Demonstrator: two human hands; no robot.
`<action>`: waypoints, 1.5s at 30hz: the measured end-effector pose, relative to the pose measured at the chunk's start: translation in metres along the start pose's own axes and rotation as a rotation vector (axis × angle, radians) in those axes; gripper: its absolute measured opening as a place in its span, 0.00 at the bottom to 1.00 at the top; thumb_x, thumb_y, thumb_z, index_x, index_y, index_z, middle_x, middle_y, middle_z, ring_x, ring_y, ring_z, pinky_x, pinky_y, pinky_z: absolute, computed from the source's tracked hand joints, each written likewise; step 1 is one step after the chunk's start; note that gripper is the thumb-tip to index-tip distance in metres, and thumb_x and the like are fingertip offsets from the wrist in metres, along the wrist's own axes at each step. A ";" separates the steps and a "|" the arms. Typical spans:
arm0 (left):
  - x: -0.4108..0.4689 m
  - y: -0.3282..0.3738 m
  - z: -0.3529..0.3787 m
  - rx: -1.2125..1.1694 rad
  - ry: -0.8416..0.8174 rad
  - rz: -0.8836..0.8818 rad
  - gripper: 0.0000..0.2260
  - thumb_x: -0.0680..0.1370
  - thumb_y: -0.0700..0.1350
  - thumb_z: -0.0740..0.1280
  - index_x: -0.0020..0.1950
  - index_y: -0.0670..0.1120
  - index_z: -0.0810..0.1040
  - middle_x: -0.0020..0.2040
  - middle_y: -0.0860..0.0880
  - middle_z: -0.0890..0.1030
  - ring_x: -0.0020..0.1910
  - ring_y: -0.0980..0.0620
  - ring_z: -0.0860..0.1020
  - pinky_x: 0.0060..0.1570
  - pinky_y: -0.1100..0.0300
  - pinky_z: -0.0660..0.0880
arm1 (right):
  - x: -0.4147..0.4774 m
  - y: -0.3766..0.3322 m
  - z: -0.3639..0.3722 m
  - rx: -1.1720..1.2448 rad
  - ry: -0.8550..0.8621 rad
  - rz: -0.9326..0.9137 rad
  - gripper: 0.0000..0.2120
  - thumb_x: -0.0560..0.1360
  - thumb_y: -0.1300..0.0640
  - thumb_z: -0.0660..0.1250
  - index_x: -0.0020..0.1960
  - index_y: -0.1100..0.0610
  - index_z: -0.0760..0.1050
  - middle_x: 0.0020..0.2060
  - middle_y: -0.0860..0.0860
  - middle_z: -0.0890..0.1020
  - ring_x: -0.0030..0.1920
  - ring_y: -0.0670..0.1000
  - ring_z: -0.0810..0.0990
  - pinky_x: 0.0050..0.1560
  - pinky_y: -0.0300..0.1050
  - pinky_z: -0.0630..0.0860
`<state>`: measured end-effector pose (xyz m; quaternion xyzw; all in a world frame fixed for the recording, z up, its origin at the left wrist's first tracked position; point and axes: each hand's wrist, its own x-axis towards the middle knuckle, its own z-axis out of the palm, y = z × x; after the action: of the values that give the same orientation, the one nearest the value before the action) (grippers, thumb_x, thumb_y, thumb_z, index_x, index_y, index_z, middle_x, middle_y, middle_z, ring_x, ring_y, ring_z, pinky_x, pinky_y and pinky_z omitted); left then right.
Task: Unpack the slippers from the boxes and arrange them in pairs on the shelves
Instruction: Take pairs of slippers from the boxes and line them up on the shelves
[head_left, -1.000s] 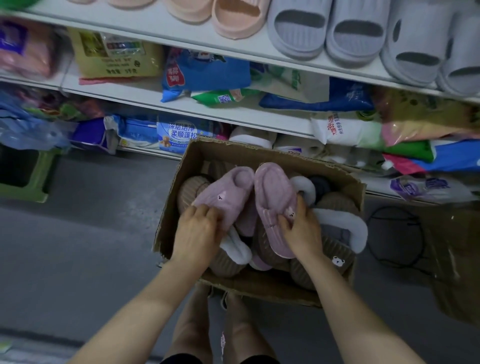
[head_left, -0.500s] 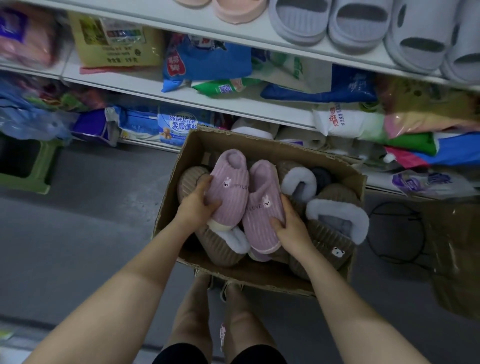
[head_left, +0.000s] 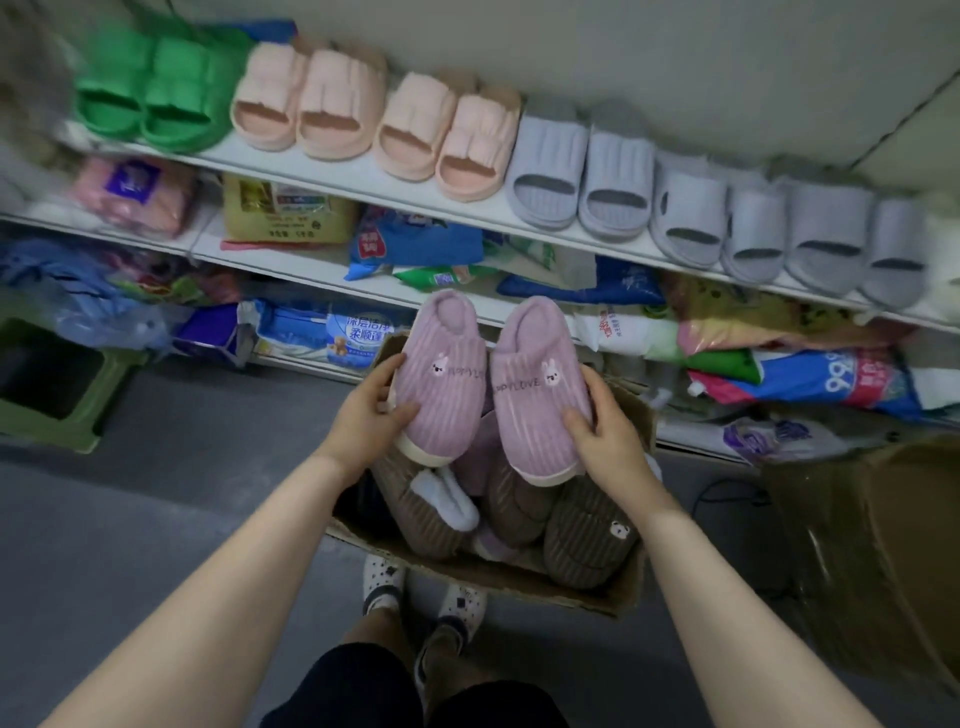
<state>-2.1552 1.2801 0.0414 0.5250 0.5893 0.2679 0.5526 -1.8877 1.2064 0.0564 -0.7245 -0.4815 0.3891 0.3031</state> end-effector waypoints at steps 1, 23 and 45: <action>-0.004 0.011 -0.003 -0.010 0.005 0.034 0.28 0.76 0.32 0.67 0.74 0.44 0.65 0.57 0.42 0.77 0.46 0.58 0.76 0.44 0.75 0.73 | -0.002 -0.013 -0.007 -0.006 0.018 -0.037 0.25 0.81 0.56 0.61 0.76 0.45 0.60 0.68 0.43 0.71 0.68 0.45 0.69 0.67 0.46 0.67; -0.100 0.333 -0.121 -0.117 0.188 0.894 0.27 0.74 0.41 0.72 0.69 0.59 0.71 0.53 0.51 0.81 0.45 0.49 0.82 0.47 0.57 0.80 | -0.046 -0.316 -0.196 0.024 0.430 -0.863 0.22 0.81 0.57 0.63 0.70 0.38 0.66 0.58 0.42 0.80 0.55 0.48 0.81 0.55 0.60 0.79; 0.006 0.603 -0.138 0.118 0.301 0.854 0.22 0.79 0.59 0.58 0.46 0.41 0.79 0.53 0.37 0.80 0.52 0.40 0.78 0.51 0.51 0.77 | 0.037 -0.533 -0.290 0.029 0.545 -0.509 0.13 0.81 0.56 0.60 0.61 0.61 0.74 0.59 0.59 0.77 0.52 0.51 0.77 0.58 0.51 0.76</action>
<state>-2.0879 1.5064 0.6131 0.7066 0.4081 0.5110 0.2702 -1.8774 1.4097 0.6289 -0.6543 -0.5422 0.1010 0.5174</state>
